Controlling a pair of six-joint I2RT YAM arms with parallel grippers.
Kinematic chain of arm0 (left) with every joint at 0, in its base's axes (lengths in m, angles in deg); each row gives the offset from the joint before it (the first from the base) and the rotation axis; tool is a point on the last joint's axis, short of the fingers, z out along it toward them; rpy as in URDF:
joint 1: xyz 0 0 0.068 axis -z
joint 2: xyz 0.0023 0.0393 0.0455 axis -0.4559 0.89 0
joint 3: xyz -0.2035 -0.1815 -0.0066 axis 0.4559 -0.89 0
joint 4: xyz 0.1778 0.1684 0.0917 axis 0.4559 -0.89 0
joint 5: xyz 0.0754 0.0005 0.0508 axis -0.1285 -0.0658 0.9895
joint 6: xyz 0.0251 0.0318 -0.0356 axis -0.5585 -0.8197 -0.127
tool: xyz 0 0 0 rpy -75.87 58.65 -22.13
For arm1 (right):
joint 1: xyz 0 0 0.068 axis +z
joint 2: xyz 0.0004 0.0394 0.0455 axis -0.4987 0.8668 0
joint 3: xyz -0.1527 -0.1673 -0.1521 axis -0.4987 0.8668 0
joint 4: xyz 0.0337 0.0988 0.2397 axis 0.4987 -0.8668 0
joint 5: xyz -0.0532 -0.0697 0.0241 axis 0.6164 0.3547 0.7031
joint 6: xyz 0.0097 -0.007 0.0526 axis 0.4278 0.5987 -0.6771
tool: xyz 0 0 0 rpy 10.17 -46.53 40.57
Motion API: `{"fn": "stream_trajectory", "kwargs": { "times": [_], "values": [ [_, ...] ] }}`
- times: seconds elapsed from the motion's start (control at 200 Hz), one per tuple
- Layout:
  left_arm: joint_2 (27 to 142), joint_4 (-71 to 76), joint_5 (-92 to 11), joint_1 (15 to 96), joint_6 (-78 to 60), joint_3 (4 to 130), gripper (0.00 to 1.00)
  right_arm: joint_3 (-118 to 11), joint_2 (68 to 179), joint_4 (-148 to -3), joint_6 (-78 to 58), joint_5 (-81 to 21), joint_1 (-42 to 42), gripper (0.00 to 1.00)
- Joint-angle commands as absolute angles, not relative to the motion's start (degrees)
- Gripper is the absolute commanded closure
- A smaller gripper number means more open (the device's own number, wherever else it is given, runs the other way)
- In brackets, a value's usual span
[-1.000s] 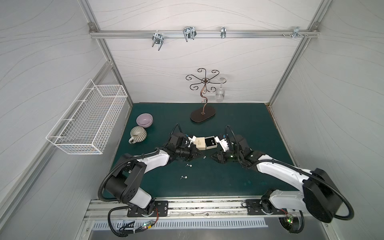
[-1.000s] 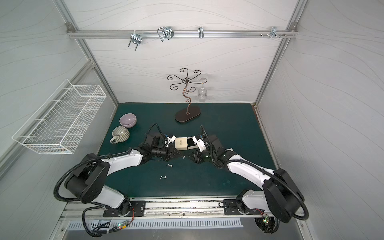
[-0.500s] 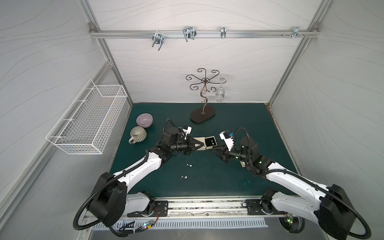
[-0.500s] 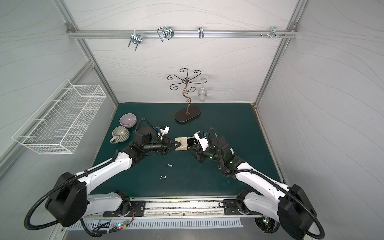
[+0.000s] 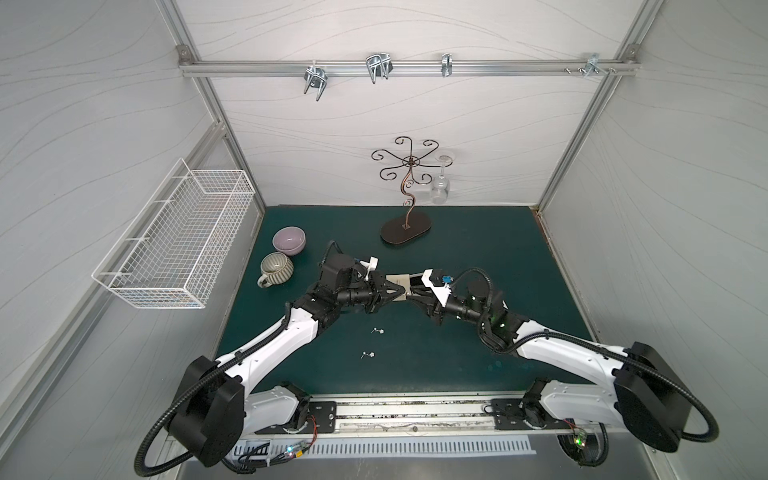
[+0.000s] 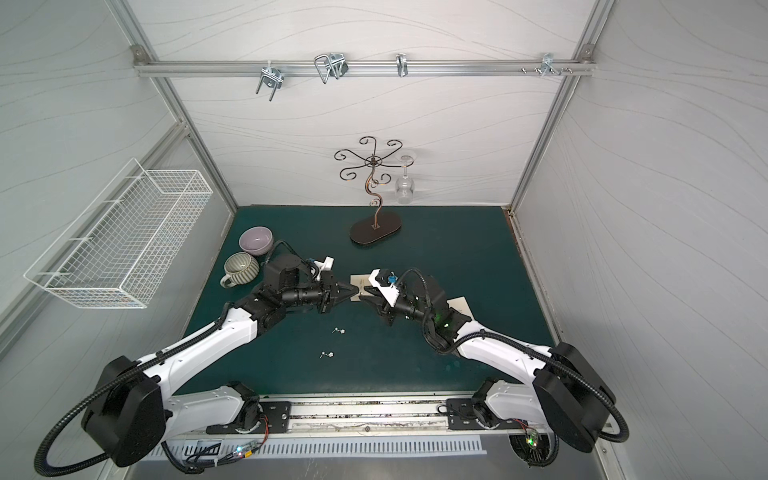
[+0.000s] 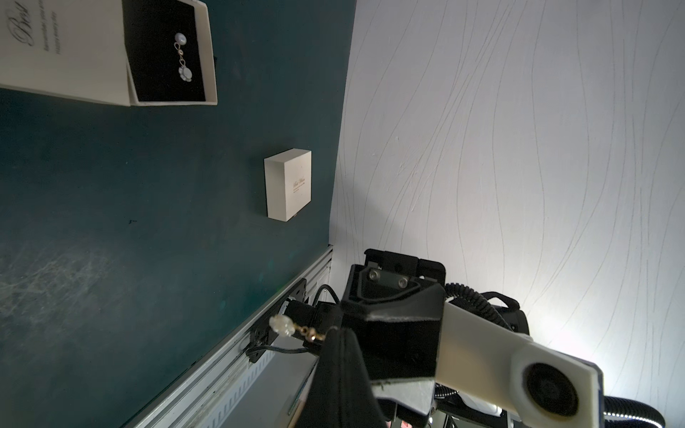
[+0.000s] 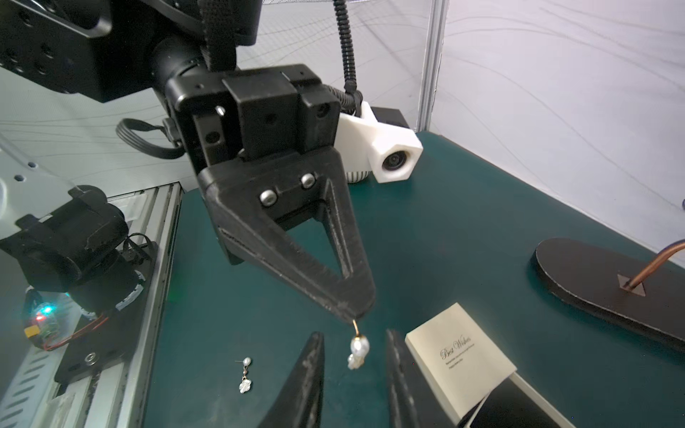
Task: Place the earrings into the drawer-style jewelry box
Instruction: Pick up the earring from the center of the board.
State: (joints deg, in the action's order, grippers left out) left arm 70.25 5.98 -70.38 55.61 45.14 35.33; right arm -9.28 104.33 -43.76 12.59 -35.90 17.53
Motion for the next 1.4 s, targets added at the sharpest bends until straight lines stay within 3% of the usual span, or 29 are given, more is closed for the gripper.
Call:
{"fn": "stream_trajectory", "kwargs": {
  "times": [0.0,0.265,0.845,1.396],
  "values": [
    [68.82,7.68,-71.16,55.16,46.82,37.60,1.00,-9.47,104.34,-40.23,15.15,-36.89,17.82,0.68],
    [67.55,8.78,-71.69,54.83,46.96,36.68,1.00,-7.13,103.63,-37.84,15.63,-38.39,17.65,0.64],
    [66.76,10.69,-72.21,54.82,47.92,36.06,1.00,-5.70,105.90,-30.45,13.37,-37.14,16.96,0.77],
    [65.86,13.21,-72.21,54.80,50.34,35.24,1.00,-3.11,107.93,-21.30,11.85,-36.95,16.80,0.78]
  ]
}}
